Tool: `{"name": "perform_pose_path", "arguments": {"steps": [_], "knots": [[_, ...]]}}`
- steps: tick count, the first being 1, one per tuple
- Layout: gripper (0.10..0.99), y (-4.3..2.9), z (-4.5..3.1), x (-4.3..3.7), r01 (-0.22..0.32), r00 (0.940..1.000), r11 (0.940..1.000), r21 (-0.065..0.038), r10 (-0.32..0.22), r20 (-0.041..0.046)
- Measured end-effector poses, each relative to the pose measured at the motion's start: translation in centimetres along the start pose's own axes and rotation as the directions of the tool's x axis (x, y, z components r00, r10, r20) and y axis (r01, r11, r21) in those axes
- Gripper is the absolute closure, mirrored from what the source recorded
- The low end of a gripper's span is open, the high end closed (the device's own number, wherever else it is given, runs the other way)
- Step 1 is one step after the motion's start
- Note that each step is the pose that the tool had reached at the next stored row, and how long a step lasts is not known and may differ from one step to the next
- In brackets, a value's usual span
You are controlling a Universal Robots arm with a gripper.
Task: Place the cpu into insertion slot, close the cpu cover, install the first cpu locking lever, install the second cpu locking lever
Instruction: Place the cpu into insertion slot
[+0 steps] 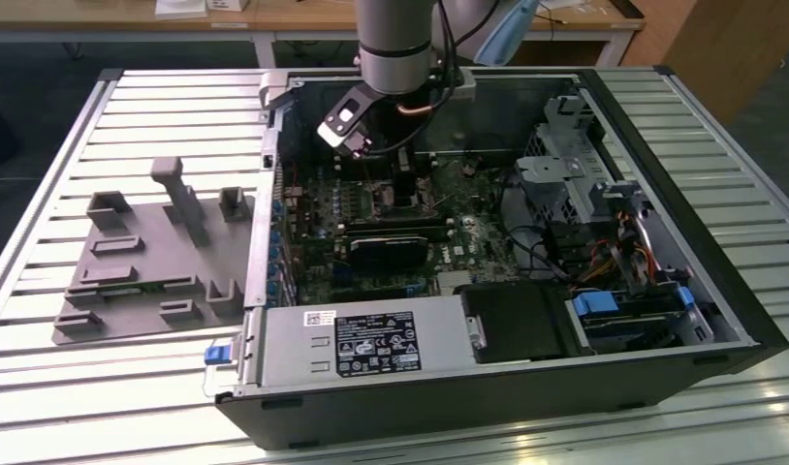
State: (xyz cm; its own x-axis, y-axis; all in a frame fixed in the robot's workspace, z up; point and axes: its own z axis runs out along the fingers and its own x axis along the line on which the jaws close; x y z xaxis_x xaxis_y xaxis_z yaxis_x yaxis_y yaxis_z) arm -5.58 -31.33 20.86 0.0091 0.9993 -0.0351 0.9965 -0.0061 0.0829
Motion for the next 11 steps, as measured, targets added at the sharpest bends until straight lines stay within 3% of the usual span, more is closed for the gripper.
{"name": "perform_pose_path", "arguments": {"steps": [5,8,11], "knots": [[0.49,0.01,-0.09,0.0,0.0,1.0,1.0,0.0,0.0,0.0001],[0.671,0.01,-0.14,-0.01,0.0,1.0,1.0,0.0,0.0,0.0001],[0.729,0.02,-0.19,-0.01,0.0,1.0,1.0,0.0,0.0,0.0]]}}
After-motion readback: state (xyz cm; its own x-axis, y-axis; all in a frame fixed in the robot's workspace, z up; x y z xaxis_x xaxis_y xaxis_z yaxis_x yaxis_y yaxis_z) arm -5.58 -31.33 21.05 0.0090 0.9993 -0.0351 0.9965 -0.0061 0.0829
